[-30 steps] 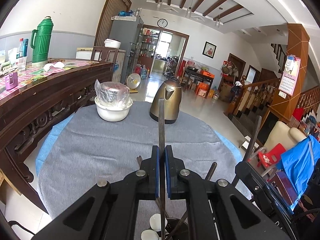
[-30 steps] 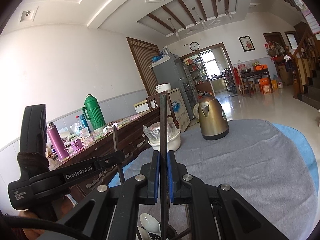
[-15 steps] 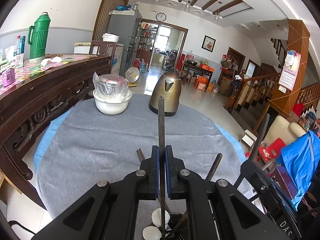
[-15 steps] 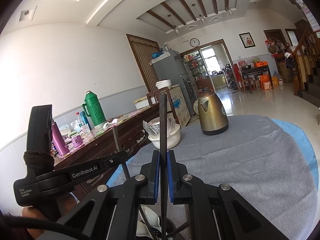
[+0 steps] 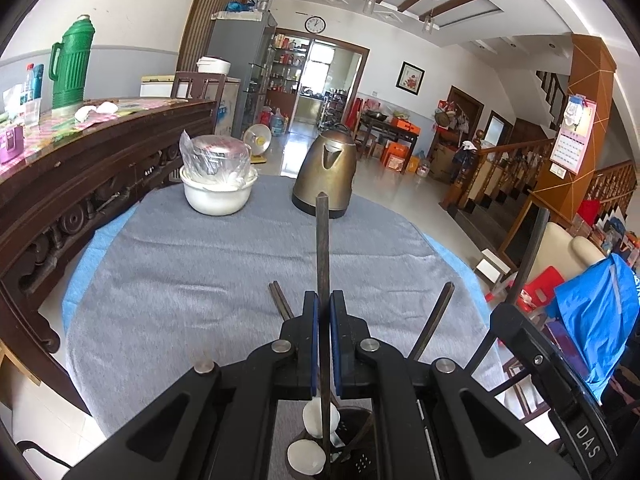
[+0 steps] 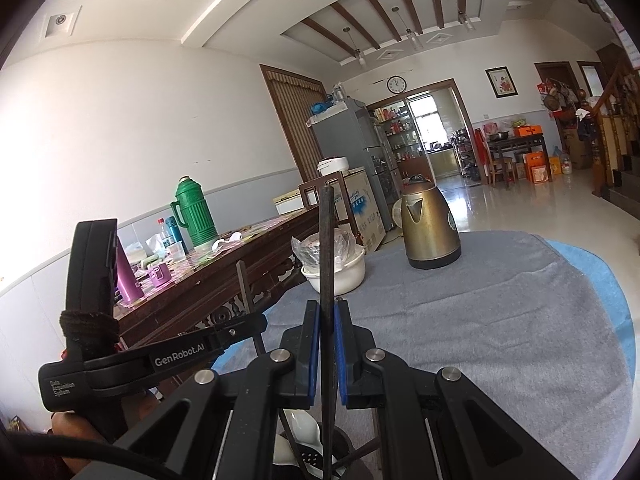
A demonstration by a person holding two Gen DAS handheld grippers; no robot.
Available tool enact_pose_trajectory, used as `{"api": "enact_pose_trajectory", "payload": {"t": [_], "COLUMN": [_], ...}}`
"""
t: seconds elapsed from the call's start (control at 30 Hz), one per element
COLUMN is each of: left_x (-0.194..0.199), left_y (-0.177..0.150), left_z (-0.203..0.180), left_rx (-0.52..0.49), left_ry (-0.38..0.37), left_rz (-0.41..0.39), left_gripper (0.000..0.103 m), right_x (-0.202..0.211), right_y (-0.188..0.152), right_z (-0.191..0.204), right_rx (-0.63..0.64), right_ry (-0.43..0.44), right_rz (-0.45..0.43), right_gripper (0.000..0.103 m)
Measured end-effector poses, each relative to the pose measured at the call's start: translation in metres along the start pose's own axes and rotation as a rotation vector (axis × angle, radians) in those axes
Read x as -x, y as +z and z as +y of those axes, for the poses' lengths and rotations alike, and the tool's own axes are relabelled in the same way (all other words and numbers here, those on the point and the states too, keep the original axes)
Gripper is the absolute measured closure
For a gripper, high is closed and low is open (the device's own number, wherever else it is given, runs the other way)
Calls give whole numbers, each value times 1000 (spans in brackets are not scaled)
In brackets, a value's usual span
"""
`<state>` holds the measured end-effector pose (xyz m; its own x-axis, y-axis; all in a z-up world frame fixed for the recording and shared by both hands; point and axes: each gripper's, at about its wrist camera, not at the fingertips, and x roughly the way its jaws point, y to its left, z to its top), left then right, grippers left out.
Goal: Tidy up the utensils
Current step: 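Insert both chopsticks into the black cup and open both grippers, then move both grippers back toward the remaining dark chopsticks on the table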
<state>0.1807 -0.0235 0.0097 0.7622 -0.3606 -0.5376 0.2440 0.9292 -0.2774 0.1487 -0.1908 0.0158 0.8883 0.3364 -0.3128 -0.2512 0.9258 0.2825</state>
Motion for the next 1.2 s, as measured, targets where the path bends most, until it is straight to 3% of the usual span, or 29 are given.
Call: {"api": "enact_pose_trajectory", "payload": {"t": [0.57,0.6,0.73,0.87,1.07,1.13,1.2], "left_x": [9,12,25,34,31,26,22], "left_y": [-6,-4,3,9,8,5,2], "left_z": [-2,-1,4,15,34,41,48], "left_rx": [-49,-53,-44,-41,-14,-5,4], "left_ry": [-74,-73,-61,-23,21,41,66], "left_rz": [42,39,-5,-45,-30,1,27], "left_gripper": [97,93,59,54,40,40,40], "right_x": [2,2,7,20,43,50,55], "right_y": [-2,-2,3,16,36,40,43], "right_z": [4,3,-1,-9,-26,-36,-48], "right_rx": [10,6,-16,-32,-67,-87,-119], "right_ry": [42,46,44,15,-48,-72,-101], "right_rz": [19,23,12,-40,-131,-151,-164], "right_gripper": [93,92,90,90,89,86,75]}}
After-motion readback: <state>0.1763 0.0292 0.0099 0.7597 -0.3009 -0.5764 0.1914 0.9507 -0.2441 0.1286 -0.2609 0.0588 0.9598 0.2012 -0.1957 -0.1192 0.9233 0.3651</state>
